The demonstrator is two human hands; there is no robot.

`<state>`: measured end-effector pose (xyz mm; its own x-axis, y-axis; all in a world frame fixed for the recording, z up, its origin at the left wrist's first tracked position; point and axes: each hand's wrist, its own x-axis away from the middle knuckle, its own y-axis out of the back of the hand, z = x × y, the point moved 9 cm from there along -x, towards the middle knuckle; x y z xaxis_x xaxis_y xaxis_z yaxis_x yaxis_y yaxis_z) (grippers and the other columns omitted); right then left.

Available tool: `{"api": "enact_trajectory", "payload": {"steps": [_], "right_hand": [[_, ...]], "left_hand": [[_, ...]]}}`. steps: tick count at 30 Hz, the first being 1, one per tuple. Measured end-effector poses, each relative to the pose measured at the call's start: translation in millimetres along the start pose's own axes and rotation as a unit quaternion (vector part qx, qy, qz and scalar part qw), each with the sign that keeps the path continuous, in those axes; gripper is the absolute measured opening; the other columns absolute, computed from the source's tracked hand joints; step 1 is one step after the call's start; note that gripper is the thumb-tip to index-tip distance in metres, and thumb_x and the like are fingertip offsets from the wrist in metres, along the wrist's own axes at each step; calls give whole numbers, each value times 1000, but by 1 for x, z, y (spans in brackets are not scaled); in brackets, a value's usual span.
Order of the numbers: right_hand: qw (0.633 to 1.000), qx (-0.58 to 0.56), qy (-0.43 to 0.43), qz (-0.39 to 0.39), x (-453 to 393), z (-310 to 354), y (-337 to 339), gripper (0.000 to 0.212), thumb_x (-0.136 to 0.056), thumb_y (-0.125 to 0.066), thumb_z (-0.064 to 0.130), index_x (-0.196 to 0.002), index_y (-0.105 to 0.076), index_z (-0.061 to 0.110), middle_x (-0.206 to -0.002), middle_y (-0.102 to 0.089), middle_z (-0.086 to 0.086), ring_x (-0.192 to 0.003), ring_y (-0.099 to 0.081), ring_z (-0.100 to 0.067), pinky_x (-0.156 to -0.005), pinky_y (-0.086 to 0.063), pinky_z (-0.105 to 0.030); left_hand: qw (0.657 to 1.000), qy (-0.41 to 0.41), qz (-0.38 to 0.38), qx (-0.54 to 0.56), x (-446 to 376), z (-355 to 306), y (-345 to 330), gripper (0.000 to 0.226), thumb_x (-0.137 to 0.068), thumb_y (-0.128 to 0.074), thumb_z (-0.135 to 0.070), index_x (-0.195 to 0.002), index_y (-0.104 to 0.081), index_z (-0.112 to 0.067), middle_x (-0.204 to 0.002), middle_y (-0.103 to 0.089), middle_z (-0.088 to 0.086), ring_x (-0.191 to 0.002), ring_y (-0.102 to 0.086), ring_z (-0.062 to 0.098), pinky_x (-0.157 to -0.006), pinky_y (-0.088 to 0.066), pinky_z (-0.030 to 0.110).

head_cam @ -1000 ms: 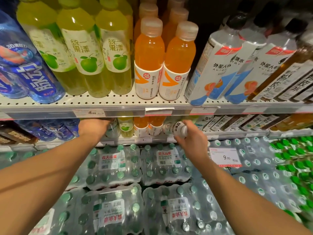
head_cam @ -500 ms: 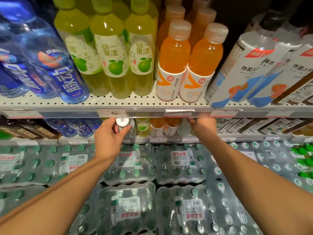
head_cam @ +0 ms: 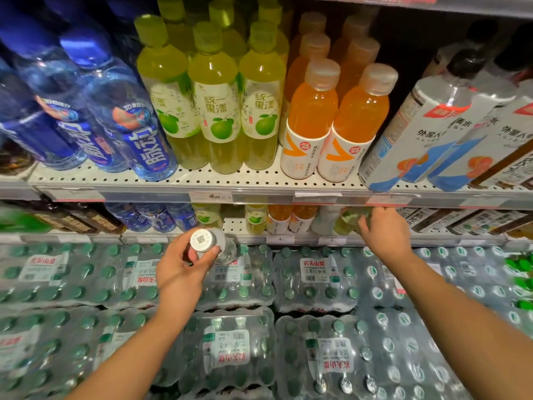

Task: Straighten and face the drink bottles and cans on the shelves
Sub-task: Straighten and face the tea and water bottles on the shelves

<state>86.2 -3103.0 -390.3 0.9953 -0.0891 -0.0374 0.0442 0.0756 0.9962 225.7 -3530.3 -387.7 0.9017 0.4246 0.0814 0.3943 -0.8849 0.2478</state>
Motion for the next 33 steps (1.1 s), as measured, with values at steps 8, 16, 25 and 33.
{"api": "enact_trajectory", "payload": {"steps": [8,16,25,33], "right_hand": [[992,-112,-55,13,-12,-18,-17,52,-95,-64,49,-92,-65,-3,-87,-67,-27,-79,-64,-42,-69,-49,-43],[967,-248,-17,-52,44,-15,-2,34,-97,-64,39,-123,-52,20,-92,-70,-6,-75,-64,-30,-62,-44,-35],[944,-323,64,-11,121,76,39,24,-94,-63,44,-112,-61,27,-74,-66,10,-65,-64,-5,-56,-50,-28],[892,-420,168,10,109,220,6,38,-95,-70,23,-131,-59,17,-112,-69,5,-80,-63,-4,-75,-51,-18]], "left_hand": [[1000,2,3,-3,11,8,12,36,-82,-83,-20,-113,-72,-32,-101,-70,-1,-93,-66,18,-89,-58,51],[999,33,-10,11,21,2,22,40,-81,-84,-17,-105,-69,-45,-100,-73,-12,-97,-69,11,-93,-57,43],[975,77,-63,197,26,10,49,32,-89,-68,6,-97,-72,-24,-72,-58,-12,-81,-53,20,-75,-50,40],[995,69,-51,54,33,18,90,35,-85,-79,-10,-116,-69,-23,-92,-72,0,-80,-66,19,-73,-59,36]]}}
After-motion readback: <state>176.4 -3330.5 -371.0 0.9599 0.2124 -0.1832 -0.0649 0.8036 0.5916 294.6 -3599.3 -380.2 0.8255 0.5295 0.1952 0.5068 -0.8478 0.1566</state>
